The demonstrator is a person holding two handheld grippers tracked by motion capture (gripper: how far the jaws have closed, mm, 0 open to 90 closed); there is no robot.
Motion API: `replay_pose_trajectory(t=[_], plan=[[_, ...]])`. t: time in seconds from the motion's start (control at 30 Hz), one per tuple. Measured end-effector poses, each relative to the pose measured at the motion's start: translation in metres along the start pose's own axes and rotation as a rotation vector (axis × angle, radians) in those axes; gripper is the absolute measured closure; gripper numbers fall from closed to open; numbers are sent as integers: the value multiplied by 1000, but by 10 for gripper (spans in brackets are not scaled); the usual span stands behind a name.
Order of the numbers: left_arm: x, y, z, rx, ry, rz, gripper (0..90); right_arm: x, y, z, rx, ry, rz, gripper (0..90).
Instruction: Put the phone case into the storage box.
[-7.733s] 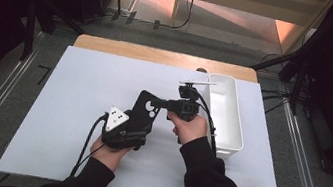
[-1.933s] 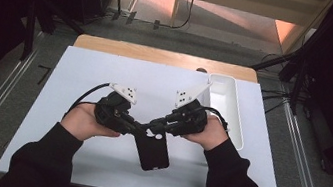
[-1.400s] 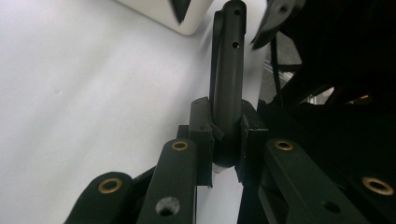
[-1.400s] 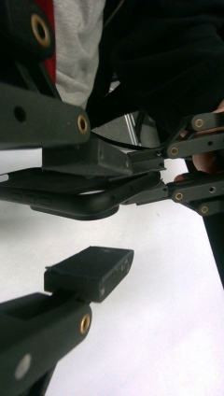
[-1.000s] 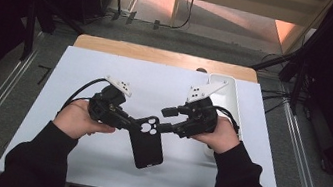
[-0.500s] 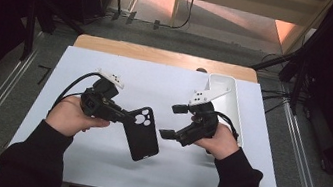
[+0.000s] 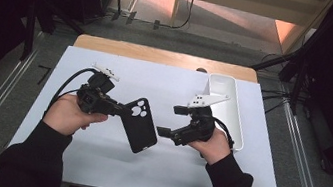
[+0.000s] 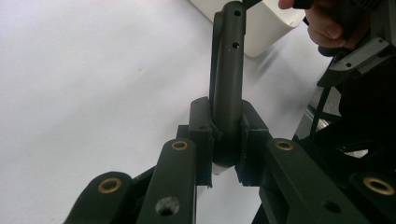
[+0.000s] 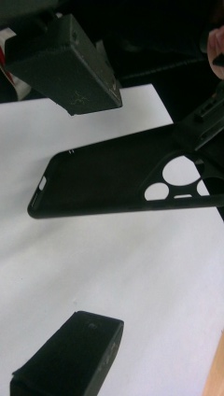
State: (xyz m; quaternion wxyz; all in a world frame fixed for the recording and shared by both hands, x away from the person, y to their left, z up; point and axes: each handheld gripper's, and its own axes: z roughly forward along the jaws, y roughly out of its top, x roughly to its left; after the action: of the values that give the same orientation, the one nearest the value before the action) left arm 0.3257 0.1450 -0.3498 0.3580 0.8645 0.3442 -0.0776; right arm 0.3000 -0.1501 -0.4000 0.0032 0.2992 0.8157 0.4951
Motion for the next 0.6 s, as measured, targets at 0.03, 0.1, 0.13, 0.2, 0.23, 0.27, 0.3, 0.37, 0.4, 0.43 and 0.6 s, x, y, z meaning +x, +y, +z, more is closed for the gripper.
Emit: replay_pose_trajectory(t=[0.03, 0.1, 0.13, 0.2, 0.23, 0.27, 0.3, 0.37, 0.4, 0.43, 0.6], plan=[[1, 0, 0, 1, 5, -2, 794, 0, 0, 1, -4, -10, -1, 0], [1, 1, 1, 1, 21, -11, 793, 0, -2, 3, -9, -33, 5, 0], [1, 1, 1, -4, 29, -21, 794, 0, -2, 4, -5, -39, 9, 0], [2, 1, 2, -9, 38, -36, 794, 2, -4, 7, -1, -64, 3, 0], [3, 2, 2, -15, 39, -49, 794, 3, -4, 9, 5, -74, 0, 0], [3, 2, 2, -16, 47, -55, 794, 3, -5, 10, 7, -85, -3, 0], [4, 2, 2, -20, 59, -63, 794, 4, -5, 11, 3, -92, -1, 0], [4, 3, 3, -24, 79, -71, 794, 5, -5, 13, -9, -101, 3, 0], [4, 4, 3, -22, 81, -75, 794, 6, -5, 14, -13, -104, 2, 0], [4, 4, 3, -27, 79, -92, 794, 7, -5, 15, -18, -111, 3, 0], [7, 9, 3, -25, 89, -119, 794, 8, -5, 19, -26, -121, 14, 0]])
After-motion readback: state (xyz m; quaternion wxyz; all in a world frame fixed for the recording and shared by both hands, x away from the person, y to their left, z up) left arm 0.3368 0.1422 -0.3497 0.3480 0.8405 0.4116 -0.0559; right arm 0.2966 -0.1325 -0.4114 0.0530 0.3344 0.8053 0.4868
